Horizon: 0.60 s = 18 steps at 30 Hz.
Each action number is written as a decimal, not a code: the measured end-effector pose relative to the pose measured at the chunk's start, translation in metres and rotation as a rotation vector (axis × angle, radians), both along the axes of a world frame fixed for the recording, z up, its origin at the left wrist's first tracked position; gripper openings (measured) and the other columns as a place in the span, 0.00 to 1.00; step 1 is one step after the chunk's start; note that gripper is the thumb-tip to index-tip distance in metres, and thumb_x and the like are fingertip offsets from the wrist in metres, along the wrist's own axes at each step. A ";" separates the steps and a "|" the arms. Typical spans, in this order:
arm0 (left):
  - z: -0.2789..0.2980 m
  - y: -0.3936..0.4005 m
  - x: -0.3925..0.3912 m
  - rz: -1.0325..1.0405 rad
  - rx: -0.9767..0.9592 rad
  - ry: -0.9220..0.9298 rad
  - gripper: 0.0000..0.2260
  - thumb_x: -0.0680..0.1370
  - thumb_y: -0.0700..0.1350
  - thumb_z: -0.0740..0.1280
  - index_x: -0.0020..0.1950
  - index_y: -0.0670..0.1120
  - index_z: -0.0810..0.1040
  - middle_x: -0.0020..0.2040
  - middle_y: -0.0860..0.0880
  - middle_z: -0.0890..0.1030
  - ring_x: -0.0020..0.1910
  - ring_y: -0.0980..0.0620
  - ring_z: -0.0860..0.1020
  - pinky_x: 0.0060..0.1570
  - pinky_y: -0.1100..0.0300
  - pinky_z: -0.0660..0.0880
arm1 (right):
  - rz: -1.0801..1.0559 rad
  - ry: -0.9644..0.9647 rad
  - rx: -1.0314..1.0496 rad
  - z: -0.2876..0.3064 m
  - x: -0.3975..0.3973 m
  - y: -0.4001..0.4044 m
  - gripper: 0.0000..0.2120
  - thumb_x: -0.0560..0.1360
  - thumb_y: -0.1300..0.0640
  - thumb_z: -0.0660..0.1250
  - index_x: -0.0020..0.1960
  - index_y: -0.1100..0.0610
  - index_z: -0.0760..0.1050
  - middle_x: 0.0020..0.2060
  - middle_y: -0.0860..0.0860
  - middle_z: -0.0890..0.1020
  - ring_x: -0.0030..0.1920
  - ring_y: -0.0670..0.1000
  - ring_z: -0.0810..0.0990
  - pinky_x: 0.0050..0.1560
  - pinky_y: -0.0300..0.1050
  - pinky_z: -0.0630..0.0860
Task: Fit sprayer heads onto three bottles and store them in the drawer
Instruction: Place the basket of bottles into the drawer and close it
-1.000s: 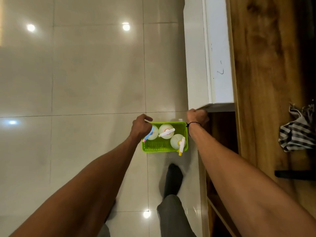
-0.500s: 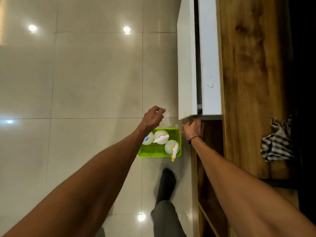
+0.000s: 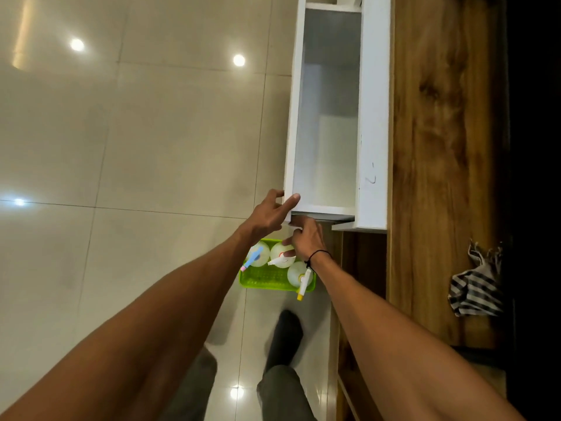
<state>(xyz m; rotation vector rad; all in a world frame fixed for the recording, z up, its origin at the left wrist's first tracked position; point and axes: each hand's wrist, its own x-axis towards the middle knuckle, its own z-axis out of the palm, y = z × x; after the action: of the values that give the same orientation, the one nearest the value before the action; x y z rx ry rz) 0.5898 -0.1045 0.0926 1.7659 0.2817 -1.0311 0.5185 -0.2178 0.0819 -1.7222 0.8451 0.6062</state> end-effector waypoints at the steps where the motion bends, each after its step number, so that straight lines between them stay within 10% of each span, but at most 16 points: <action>1: -0.001 0.008 0.001 -0.006 -0.005 0.010 0.33 0.82 0.65 0.65 0.80 0.47 0.64 0.73 0.41 0.75 0.70 0.41 0.77 0.64 0.41 0.80 | 0.018 -0.005 0.011 0.003 0.003 0.003 0.24 0.77 0.71 0.56 0.69 0.62 0.77 0.67 0.57 0.79 0.41 0.60 0.89 0.35 0.59 0.87; 18: 0.010 0.089 0.028 -0.058 0.121 0.024 0.33 0.82 0.63 0.67 0.81 0.47 0.66 0.72 0.39 0.77 0.68 0.40 0.79 0.60 0.45 0.83 | 0.237 -0.043 -0.035 0.017 0.034 0.068 0.26 0.75 0.73 0.56 0.68 0.60 0.77 0.67 0.56 0.82 0.55 0.62 0.87 0.57 0.63 0.83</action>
<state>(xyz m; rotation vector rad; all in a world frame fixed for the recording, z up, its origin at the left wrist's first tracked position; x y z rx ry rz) 0.6182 -0.0154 0.1030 1.8809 0.3152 -1.0967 0.5522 -0.1495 0.0992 -1.8756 0.6286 0.7123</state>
